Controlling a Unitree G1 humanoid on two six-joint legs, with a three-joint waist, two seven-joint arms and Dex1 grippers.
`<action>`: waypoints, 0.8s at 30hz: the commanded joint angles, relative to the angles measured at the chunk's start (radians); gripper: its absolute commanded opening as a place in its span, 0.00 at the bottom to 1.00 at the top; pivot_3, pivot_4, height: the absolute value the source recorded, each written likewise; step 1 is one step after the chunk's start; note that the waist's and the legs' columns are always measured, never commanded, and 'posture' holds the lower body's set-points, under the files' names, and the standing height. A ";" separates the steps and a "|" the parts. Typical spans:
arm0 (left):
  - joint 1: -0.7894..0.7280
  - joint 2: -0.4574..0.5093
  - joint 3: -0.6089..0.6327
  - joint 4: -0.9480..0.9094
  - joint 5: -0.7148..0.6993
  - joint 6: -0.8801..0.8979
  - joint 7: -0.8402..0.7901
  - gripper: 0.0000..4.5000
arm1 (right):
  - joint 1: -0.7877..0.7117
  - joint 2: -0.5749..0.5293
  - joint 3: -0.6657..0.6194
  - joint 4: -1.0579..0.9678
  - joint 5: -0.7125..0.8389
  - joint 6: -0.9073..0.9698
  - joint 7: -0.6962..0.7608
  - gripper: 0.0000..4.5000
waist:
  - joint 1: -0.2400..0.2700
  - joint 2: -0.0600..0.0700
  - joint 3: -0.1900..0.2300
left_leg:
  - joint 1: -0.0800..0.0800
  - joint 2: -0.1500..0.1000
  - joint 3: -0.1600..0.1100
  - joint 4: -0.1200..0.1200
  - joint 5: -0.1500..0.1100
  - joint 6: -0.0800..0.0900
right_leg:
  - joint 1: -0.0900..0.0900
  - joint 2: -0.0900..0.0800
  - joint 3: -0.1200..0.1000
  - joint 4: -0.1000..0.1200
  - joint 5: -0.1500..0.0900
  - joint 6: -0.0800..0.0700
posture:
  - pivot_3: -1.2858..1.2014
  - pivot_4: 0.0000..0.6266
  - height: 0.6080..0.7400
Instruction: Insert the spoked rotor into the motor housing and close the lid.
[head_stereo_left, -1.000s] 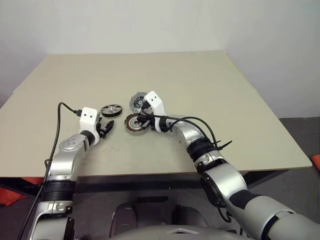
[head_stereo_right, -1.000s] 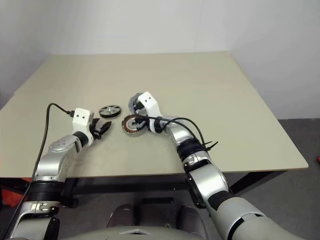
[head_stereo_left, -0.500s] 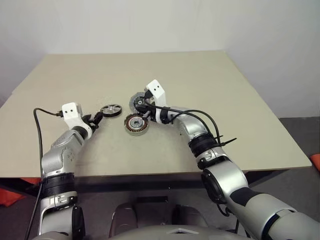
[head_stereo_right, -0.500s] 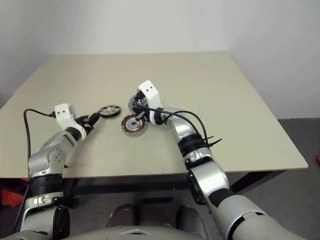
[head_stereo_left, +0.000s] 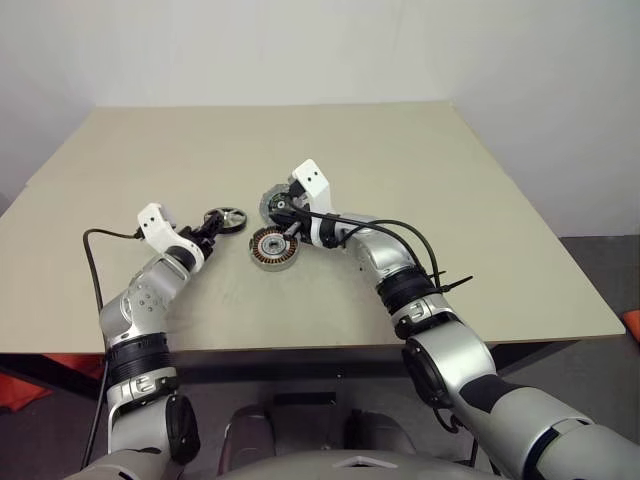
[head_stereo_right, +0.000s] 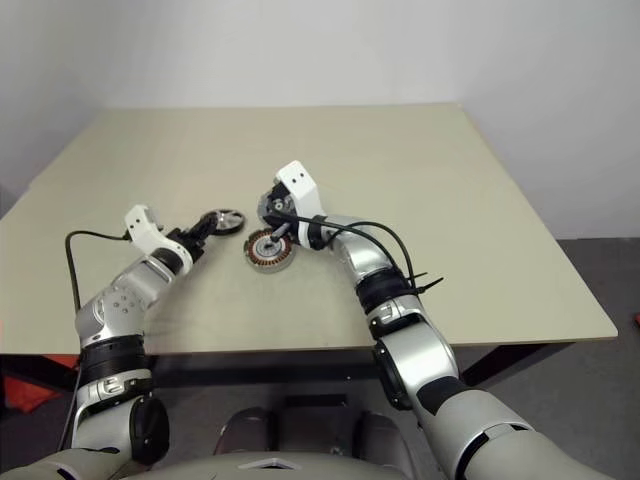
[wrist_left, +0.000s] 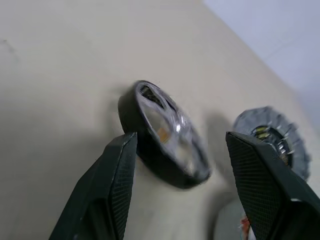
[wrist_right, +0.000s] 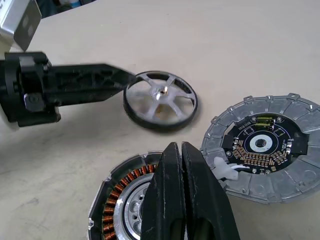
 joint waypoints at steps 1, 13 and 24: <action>-0.051 -0.006 0.044 0.013 -0.063 0.002 0.032 0.67 | -0.010 0.005 -0.003 -0.044 0.012 -0.015 -0.007 0.02 | 0.000 0.000 0.000 | 0.000 0.000 0.000 0.000 0.000 0.000 | 0.000 0.000 0.000 0.000 0.000 0.000 | 0.52 0.00 1.00; -0.067 0.004 0.041 0.067 -0.078 -0.012 0.072 0.67 | -0.017 0.004 -0.010 -0.037 0.016 -0.018 -0.025 0.02 | 0.003 0.000 0.000 | -0.002 -0.001 -0.003 0.000 0.001 -0.001 | 0.000 0.000 -0.002 0.000 0.000 0.000 | 0.52 0.00 1.00; -0.055 0.013 0.012 0.091 -0.075 0.007 0.057 0.47 | -0.020 0.003 -0.007 -0.035 0.012 -0.026 -0.033 0.00 | 0.005 0.000 0.000 | -0.002 -0.001 -0.004 0.000 0.001 -0.002 | 0.000 0.000 -0.002 0.000 0.000 0.000 | 0.52 0.00 1.00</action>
